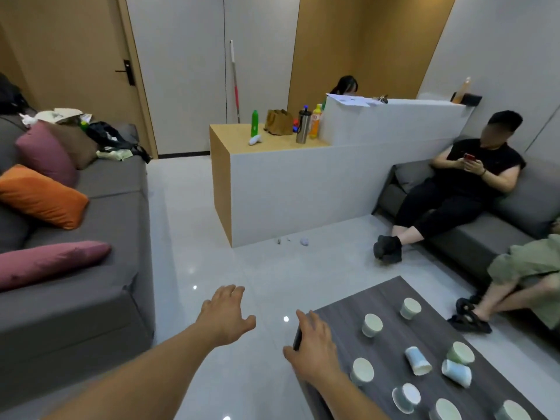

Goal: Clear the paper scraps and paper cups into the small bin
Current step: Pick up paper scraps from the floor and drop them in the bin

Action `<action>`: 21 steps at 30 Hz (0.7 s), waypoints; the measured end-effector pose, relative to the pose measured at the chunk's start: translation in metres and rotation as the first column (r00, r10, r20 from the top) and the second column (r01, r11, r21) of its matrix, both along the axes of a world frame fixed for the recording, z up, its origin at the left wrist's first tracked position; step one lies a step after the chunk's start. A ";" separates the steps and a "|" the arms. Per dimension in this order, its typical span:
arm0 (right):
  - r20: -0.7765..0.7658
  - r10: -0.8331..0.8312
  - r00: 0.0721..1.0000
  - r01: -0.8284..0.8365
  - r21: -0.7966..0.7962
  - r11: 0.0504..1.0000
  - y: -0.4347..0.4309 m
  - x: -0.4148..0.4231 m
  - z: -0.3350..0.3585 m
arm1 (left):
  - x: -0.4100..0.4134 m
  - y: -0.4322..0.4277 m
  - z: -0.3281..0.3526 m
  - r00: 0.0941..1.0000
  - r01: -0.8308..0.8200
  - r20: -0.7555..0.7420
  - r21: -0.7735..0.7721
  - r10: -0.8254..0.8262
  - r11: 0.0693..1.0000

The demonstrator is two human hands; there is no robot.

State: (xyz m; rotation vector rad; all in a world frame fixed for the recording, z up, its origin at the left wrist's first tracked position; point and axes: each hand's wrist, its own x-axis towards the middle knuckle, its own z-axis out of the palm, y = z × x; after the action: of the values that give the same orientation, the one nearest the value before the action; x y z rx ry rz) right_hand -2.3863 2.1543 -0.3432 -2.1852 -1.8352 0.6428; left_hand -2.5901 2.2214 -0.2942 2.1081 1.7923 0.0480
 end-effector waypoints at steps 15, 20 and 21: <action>-0.012 0.109 0.994 -0.109 0.007 0.994 0.302 0.072 0.003 | 0.058 0.260 0.004 0.991 -0.136 -0.008 -0.056 0.135 0.989; 0.015 0.063 0.998 -0.063 -0.031 0.998 0.399 0.089 -0.012 | 0.075 0.369 -0.013 0.998 -0.055 0.004 -0.090 0.056 0.994; 0.015 0.048 0.999 -0.047 -0.033 0.998 0.418 0.092 -0.014 | 0.079 0.394 -0.015 0.999 -0.041 0.009 -0.087 0.042 0.995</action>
State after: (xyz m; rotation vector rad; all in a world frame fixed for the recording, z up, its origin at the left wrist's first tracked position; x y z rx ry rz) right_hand -2.2938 2.5720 -0.3576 -2.1784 -1.9030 0.6713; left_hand -2.5110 2.6154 -0.3096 2.0074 1.7987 -0.0077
